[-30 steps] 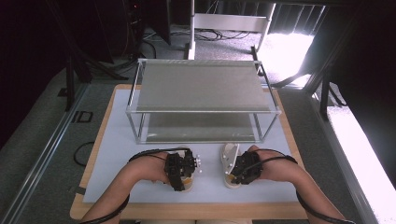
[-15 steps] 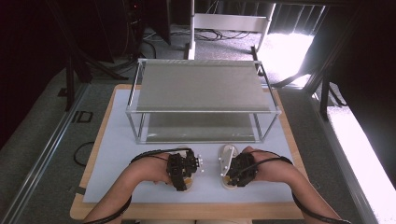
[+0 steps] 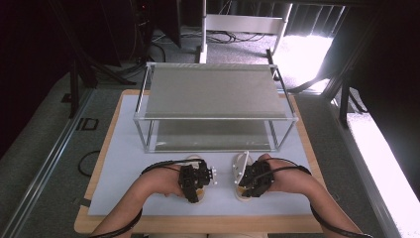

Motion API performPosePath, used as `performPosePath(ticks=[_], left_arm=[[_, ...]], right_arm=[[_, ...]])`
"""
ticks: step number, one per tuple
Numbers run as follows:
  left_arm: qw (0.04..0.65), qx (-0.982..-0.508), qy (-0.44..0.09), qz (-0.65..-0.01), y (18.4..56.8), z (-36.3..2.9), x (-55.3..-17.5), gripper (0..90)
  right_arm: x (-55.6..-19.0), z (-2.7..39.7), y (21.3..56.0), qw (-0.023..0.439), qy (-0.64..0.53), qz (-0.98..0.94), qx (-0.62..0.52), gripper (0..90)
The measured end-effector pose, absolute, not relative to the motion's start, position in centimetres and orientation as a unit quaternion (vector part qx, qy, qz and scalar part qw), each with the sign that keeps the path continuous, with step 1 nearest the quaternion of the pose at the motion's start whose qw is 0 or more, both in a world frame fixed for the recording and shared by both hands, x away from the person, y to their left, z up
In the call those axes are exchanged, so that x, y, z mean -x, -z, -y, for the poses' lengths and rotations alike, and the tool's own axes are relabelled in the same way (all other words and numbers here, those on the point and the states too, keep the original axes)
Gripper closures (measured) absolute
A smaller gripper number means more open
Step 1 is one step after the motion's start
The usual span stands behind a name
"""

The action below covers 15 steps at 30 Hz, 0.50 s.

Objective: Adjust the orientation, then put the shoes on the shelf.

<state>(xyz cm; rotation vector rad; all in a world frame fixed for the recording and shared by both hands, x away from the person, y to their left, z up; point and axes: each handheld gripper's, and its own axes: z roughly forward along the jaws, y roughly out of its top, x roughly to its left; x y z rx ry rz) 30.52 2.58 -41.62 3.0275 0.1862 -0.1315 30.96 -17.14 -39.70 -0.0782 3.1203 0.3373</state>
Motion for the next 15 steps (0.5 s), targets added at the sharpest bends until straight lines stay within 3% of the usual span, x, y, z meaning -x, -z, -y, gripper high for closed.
performPosePath(ticks=[15], left_arm=[[0.066,-0.995,0.059,-0.044,41.9,-2.7,-30.5,71.9]], right_arm=[[-31.1,16.8,40.9,-0.016,-0.086,-0.996,0.035,72.1]])
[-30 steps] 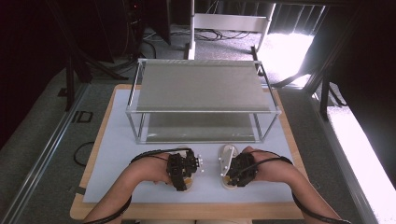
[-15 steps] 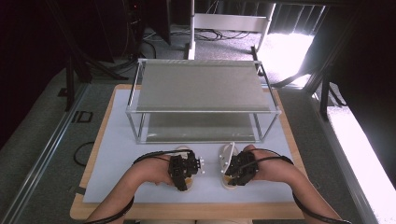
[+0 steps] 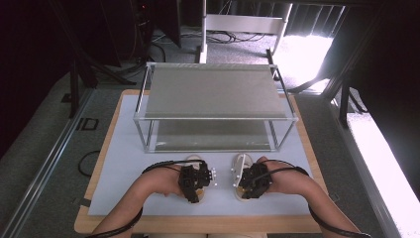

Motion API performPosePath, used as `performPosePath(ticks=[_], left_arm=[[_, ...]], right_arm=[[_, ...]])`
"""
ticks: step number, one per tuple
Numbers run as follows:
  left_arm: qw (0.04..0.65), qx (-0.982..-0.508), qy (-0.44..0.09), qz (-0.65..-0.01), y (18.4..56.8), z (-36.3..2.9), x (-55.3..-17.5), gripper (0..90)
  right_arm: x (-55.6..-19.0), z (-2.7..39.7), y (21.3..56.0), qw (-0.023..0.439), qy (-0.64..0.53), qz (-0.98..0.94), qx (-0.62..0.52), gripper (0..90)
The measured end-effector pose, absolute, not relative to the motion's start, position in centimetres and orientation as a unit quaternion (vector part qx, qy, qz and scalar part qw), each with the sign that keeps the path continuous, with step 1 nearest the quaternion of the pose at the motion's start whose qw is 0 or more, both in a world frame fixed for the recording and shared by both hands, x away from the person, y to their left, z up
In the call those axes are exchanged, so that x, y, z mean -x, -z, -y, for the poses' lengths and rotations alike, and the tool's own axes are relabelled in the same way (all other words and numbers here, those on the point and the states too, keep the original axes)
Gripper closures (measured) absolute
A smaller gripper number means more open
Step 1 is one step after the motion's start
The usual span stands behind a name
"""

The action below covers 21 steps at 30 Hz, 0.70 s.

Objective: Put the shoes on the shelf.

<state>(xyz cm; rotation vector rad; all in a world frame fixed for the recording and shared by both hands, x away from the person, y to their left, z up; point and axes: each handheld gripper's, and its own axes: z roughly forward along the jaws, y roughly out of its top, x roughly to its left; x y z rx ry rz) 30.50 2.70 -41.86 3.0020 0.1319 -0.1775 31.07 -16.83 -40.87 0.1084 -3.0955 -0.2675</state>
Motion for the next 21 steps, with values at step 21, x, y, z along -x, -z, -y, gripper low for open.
performPosePath(ticks=[21], left_arm=[[0.084,-0.995,0.042,0.035,40.9,-1.5,-30.0,77.4]], right_arm=[[-31.8,17.1,39.4,-0.004,0.089,0.995,-0.041,75.2]])
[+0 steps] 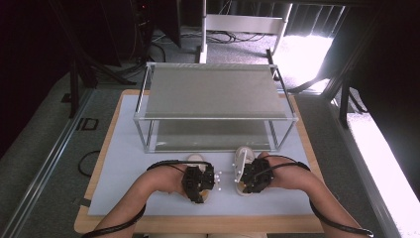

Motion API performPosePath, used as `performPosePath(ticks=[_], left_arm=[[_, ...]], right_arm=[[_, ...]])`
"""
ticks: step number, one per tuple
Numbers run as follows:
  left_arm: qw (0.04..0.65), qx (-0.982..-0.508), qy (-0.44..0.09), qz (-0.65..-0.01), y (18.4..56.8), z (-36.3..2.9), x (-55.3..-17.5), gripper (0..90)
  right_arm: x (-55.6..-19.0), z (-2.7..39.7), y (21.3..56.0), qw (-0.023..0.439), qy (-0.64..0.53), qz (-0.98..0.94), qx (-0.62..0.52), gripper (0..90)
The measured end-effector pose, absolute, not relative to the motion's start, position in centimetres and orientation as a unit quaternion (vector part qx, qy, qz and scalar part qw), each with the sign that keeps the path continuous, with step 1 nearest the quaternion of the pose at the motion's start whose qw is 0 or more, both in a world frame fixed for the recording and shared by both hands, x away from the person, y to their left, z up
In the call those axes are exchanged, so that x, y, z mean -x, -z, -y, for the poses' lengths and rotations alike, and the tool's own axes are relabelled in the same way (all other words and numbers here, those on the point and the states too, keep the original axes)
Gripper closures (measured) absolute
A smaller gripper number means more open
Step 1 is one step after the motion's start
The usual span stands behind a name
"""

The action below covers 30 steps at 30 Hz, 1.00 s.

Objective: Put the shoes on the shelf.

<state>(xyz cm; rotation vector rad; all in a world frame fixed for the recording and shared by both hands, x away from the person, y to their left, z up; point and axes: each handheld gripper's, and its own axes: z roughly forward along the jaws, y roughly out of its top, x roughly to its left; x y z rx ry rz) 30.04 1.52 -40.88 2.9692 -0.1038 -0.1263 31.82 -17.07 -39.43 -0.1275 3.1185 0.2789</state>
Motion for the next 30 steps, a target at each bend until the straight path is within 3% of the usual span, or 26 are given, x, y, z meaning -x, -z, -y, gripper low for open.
performPosePath(ticks=[6,30], left_arm=[[0.088,-0.994,0.017,0.056,40.6,-1.1,-30.7,77.0],[0.104,-0.988,0.017,0.113,40.8,1.8,-33.9,77.2]], right_arm=[[-32.7,17.3,38.8,0.012,-0.092,-0.995,0.032,75.1],[-38.6,16.8,38.5,0.021,-0.1,-0.995,-0.002,74.8]])
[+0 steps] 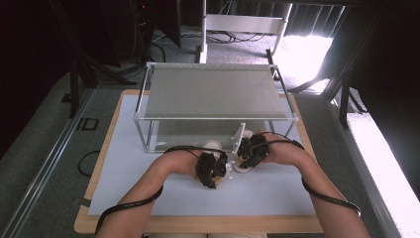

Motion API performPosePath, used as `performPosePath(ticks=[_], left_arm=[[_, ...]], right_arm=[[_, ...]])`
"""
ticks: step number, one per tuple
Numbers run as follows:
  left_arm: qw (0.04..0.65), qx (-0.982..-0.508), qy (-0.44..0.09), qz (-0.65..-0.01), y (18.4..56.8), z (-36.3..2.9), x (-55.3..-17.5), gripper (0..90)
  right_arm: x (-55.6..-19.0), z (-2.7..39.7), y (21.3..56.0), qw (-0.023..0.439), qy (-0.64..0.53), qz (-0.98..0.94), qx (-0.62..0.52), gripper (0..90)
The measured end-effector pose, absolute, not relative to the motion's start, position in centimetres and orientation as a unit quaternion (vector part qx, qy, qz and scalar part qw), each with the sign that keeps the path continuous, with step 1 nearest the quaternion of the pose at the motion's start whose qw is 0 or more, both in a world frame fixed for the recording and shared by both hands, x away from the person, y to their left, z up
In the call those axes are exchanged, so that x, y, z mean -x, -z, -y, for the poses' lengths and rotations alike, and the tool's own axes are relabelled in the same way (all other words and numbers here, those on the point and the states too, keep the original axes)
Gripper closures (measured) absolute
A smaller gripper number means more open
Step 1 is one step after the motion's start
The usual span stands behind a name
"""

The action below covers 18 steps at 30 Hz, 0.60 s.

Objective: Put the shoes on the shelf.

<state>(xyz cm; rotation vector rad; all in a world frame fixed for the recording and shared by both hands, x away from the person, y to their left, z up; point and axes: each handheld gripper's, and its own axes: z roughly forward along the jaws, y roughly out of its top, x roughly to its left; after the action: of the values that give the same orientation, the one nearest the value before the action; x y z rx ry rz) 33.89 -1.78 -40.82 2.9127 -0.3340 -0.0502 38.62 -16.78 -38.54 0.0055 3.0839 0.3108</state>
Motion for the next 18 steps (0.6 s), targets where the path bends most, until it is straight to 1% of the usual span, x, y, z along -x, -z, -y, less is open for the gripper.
performPosePath(ticks=[7,11,12,13,15,18], left_arm=[[0.116,-0.983,0.02,0.14,41.0,2.1,-35.1,77.2],[0.114,-0.984,0.019,0.135,41.3,2.5,-35.9,77.1],[0.113,-0.983,0.017,0.146,41.3,2.6,-36.2,77.2],[0.111,-0.983,0.017,0.145,41.4,2.7,-36.3,77.1],[0.12,-0.982,0.02,0.144,41.5,2.8,-36.6,77.2],[0.126,-0.979,0.01,0.157,41.4,3.0,-37.2,77.1]], right_arm=[[-40.0,16.3,38.6,0.024,-0.096,-0.995,-0.007,74.7],[-40.5,16.0,38.7,0.029,-0.095,-0.995,0.001,74.3],[-40.8,16.0,38.6,0.029,-0.096,-0.995,-0.001,74.3],[-41.0,16.0,38.6,0.027,-0.098,-0.995,-0.003,74.2],[-41.6,16.1,38.5,0.025,-0.102,-0.994,-0.01,74.0],[-42.1,16.2,38.5,0.04,-0.095,-0.995,-0.006,74.0]])
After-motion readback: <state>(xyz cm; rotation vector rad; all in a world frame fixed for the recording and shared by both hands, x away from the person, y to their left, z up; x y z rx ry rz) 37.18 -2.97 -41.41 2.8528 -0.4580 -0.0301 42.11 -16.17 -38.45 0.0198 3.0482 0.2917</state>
